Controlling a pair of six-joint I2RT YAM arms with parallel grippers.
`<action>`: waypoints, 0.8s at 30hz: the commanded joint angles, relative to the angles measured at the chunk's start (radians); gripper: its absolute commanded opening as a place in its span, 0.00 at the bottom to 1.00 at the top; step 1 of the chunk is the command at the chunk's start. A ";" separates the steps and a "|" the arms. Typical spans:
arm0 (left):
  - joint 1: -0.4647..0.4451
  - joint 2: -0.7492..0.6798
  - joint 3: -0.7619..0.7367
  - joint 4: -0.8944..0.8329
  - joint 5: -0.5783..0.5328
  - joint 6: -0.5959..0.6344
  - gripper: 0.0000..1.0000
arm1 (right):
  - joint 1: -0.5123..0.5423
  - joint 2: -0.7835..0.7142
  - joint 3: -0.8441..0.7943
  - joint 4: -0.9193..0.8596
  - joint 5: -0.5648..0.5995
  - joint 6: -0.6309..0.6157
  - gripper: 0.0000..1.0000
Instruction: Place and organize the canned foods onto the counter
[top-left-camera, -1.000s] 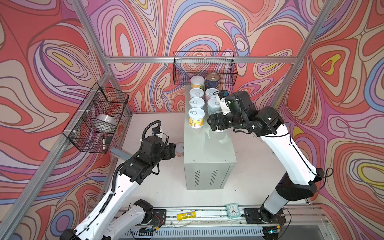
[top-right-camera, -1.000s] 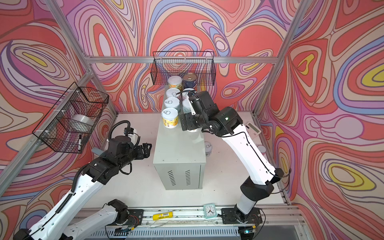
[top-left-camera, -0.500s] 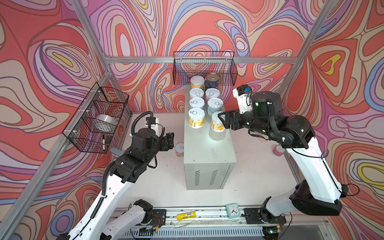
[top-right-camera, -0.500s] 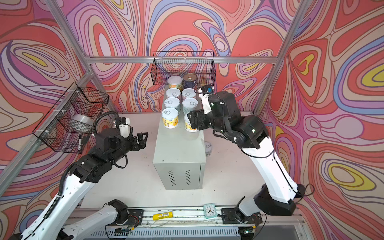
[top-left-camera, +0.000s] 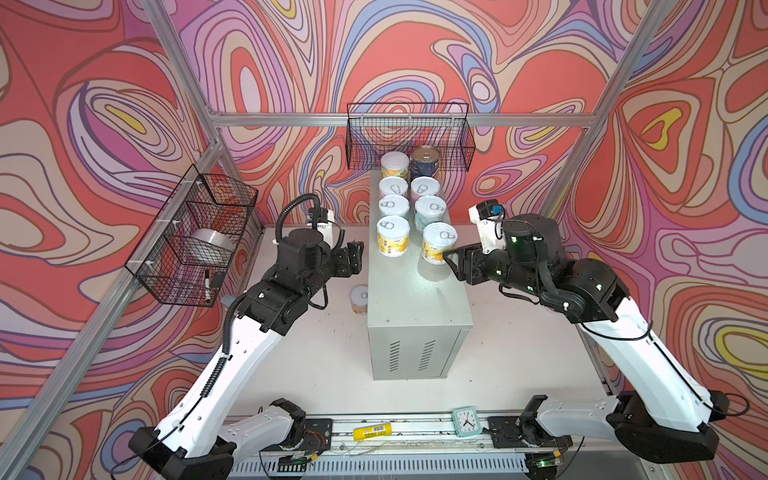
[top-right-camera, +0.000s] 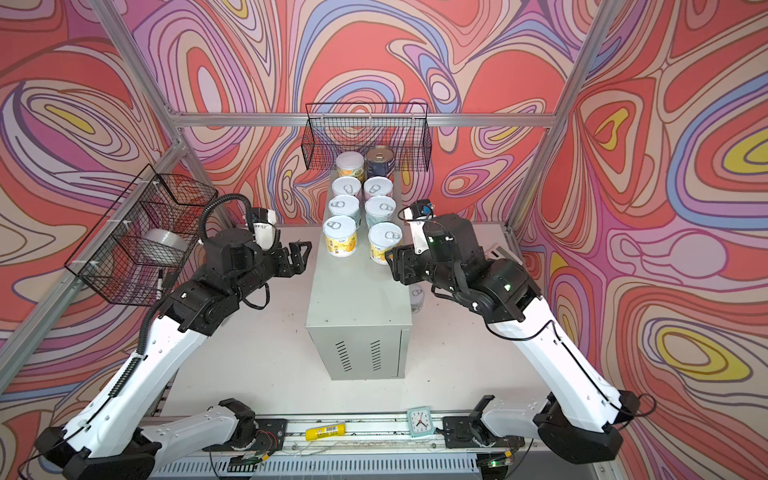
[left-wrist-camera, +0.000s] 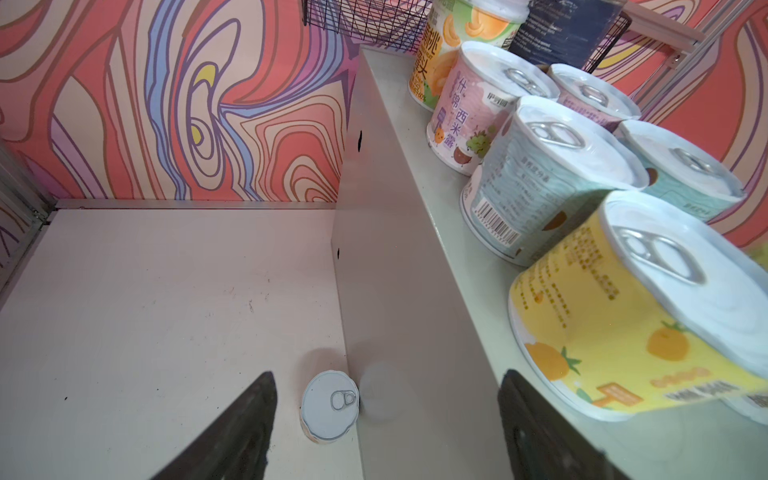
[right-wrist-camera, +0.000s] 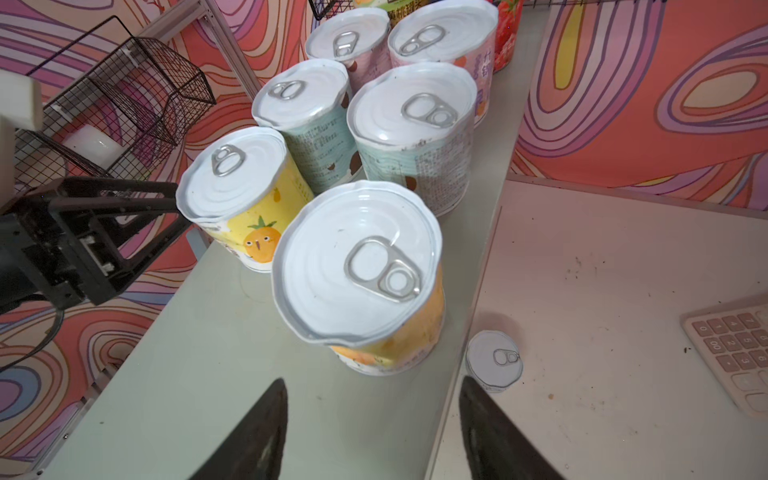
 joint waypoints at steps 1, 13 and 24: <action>-0.008 0.009 0.030 0.050 0.019 0.013 0.84 | 0.004 -0.007 -0.021 0.052 -0.014 0.008 0.66; -0.038 0.043 0.040 0.077 0.047 0.016 0.83 | 0.004 0.036 -0.031 0.087 0.002 -0.030 0.65; -0.045 0.061 0.043 0.088 0.068 0.018 0.83 | 0.004 0.065 -0.025 0.103 -0.010 -0.035 0.64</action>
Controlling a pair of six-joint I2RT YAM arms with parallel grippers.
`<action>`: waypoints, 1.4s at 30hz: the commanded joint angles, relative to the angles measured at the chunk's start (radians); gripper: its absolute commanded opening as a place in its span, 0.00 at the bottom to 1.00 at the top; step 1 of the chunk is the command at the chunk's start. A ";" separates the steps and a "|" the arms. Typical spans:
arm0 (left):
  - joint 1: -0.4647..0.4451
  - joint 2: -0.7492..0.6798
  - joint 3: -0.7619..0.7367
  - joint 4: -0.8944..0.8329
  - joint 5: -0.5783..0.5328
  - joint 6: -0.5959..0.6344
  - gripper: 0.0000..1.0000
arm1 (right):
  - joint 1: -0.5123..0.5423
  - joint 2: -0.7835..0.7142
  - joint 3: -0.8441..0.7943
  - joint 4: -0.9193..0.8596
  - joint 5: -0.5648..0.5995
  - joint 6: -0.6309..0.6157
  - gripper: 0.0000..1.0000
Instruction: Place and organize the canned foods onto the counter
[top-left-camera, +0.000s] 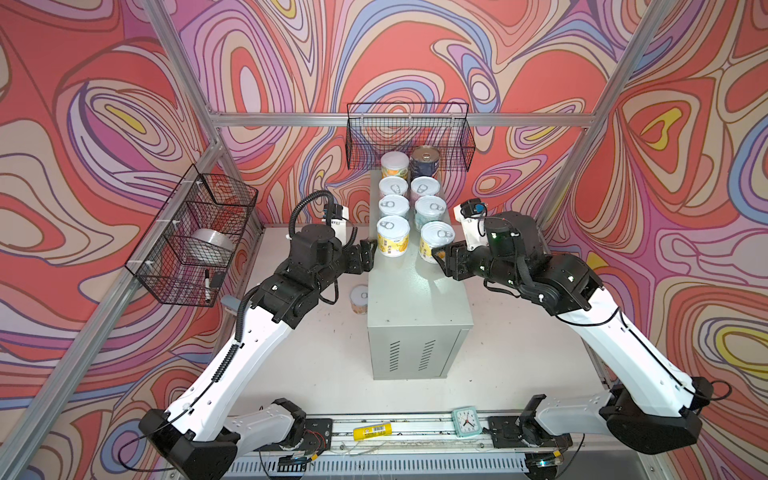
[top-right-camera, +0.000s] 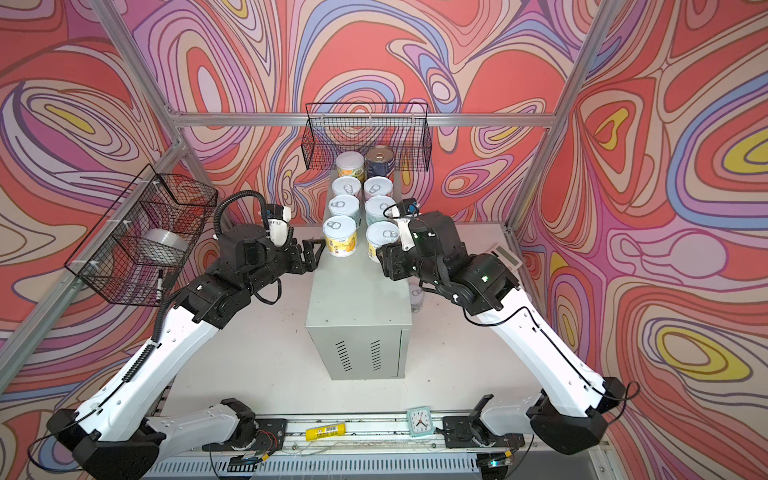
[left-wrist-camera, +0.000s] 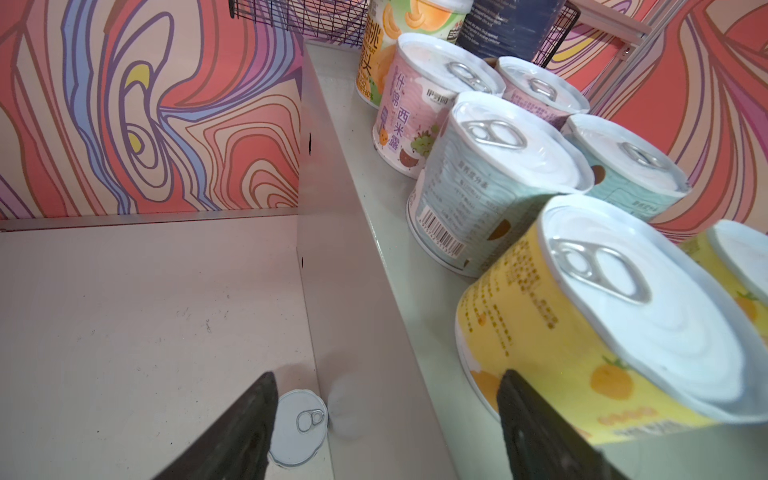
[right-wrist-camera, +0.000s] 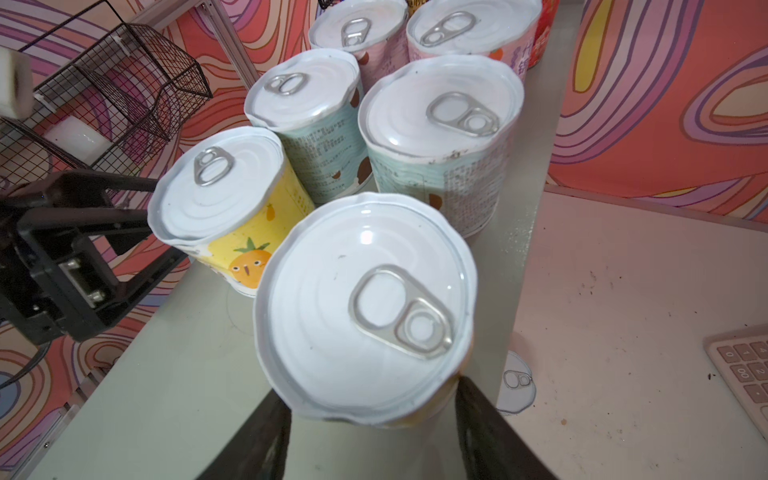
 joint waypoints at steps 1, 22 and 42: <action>-0.006 0.011 0.027 0.030 0.024 0.015 0.83 | 0.004 0.008 -0.002 0.026 -0.005 -0.010 0.64; -0.016 0.012 0.027 0.028 0.009 0.012 0.82 | 0.004 0.012 -0.015 0.072 0.013 -0.027 0.63; -0.016 -0.013 0.031 -0.006 -0.065 0.048 0.89 | 0.004 -0.016 0.015 0.077 0.015 -0.037 0.65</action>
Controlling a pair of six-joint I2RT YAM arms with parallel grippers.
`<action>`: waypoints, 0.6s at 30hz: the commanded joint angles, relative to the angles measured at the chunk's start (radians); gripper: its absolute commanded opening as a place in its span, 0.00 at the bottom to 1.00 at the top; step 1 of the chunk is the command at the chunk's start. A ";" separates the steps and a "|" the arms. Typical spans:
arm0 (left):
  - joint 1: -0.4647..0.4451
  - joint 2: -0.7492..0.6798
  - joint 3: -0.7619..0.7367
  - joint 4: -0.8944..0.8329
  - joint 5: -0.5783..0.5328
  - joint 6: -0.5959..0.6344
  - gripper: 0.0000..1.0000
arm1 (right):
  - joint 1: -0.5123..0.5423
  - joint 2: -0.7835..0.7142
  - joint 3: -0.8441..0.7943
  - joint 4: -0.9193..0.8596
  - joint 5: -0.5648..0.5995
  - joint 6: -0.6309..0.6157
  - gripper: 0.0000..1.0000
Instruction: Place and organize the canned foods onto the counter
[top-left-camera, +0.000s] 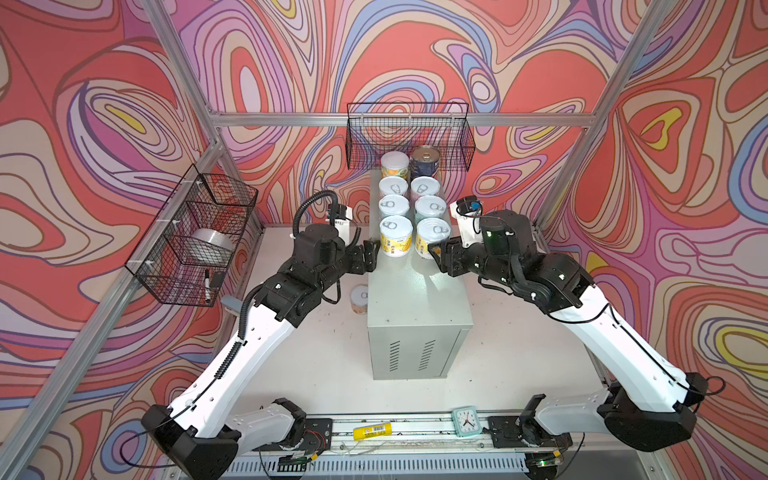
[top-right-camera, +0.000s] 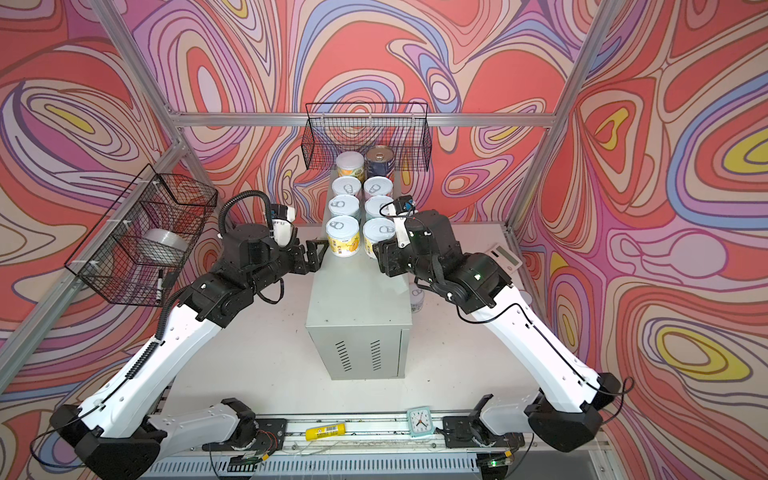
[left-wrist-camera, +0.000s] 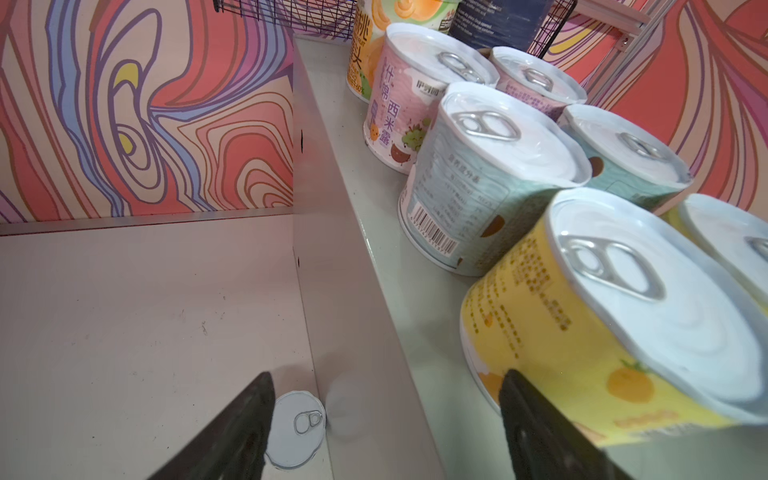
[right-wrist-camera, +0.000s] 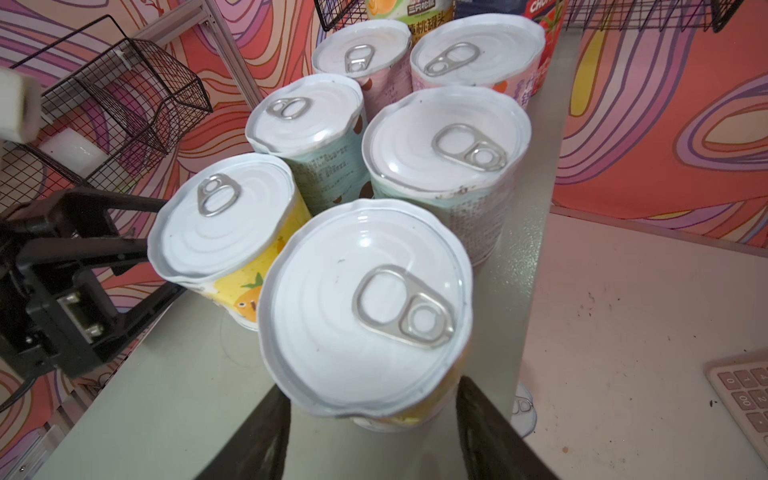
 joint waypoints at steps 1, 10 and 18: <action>-0.004 -0.035 0.031 -0.020 -0.068 0.042 0.90 | 0.004 -0.034 0.048 0.001 -0.005 -0.019 0.66; -0.002 -0.205 -0.047 -0.079 -0.271 0.057 0.97 | -0.011 -0.120 0.026 -0.030 0.126 -0.056 0.79; 0.117 -0.297 -0.215 -0.116 -0.250 -0.039 0.99 | -0.275 -0.184 -0.116 -0.016 -0.014 -0.012 0.84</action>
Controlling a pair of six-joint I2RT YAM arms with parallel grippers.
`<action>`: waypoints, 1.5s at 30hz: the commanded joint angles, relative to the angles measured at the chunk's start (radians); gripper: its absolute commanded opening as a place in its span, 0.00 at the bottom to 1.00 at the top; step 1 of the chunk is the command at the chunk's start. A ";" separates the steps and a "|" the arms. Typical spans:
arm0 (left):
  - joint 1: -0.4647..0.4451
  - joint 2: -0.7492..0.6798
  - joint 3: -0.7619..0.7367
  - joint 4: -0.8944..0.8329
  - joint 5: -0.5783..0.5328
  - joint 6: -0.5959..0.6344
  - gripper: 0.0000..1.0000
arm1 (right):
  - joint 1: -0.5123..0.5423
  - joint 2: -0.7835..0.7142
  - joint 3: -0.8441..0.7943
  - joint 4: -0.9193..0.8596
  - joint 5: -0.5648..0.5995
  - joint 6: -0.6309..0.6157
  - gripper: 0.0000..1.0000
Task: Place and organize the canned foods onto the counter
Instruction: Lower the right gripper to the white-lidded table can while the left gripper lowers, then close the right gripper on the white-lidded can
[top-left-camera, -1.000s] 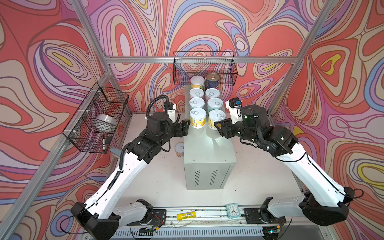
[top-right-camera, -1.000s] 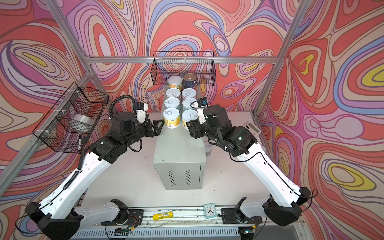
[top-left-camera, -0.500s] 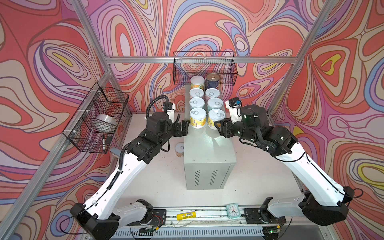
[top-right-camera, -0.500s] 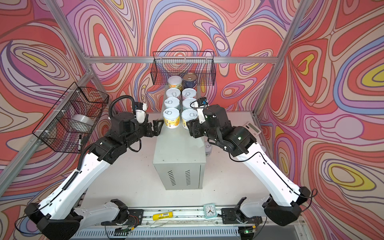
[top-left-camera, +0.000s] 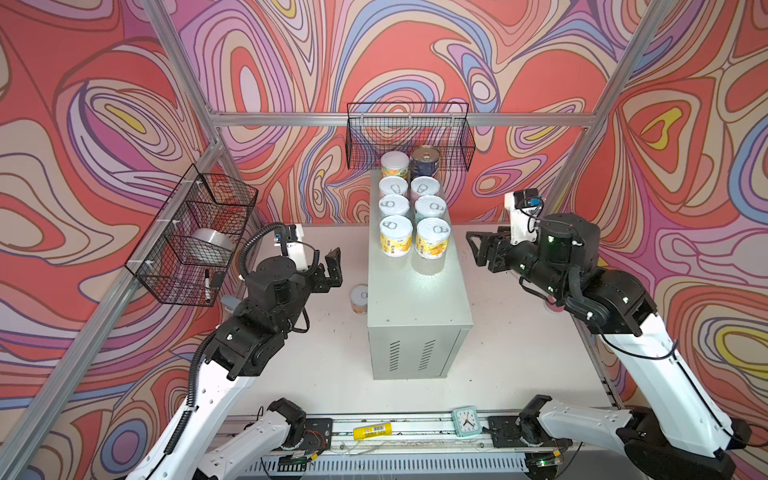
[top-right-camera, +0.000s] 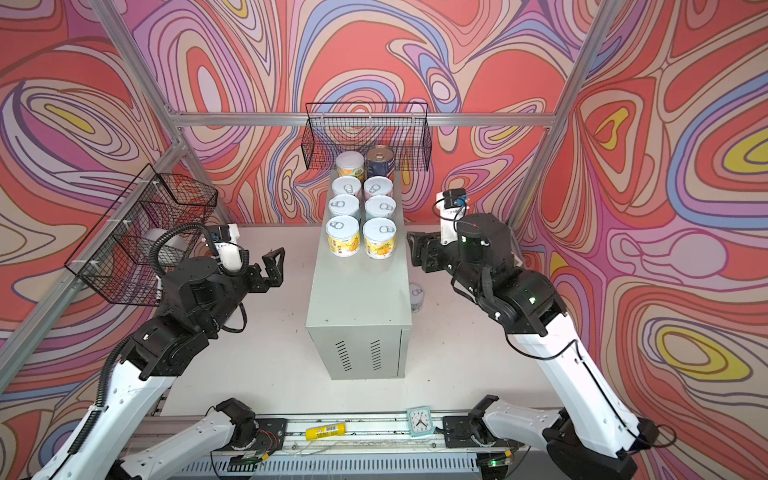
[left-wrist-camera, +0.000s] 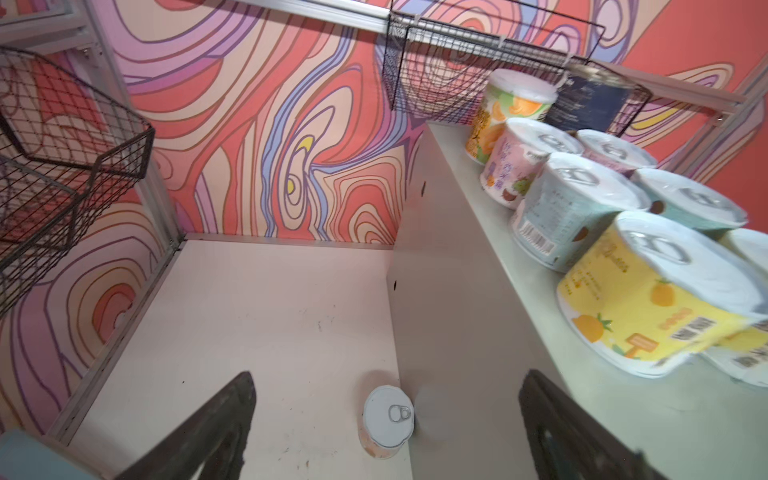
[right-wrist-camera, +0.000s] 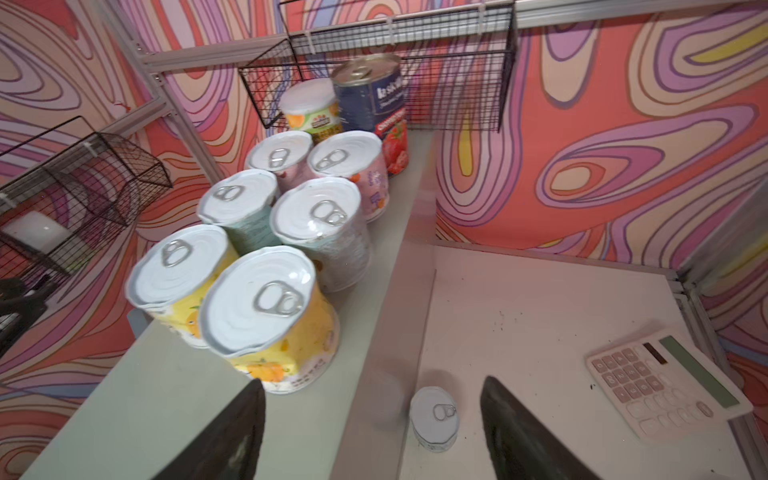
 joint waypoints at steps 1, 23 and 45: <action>0.092 0.012 -0.074 -0.045 0.065 -0.073 0.99 | -0.132 -0.002 -0.083 0.001 -0.111 0.028 0.84; 0.189 0.201 -0.289 0.154 0.279 -0.182 0.96 | -0.314 0.142 -0.509 0.324 -0.201 0.164 0.98; 0.189 0.258 -0.284 0.214 0.390 -0.211 0.95 | -0.314 0.339 -0.688 0.464 -0.419 0.207 0.98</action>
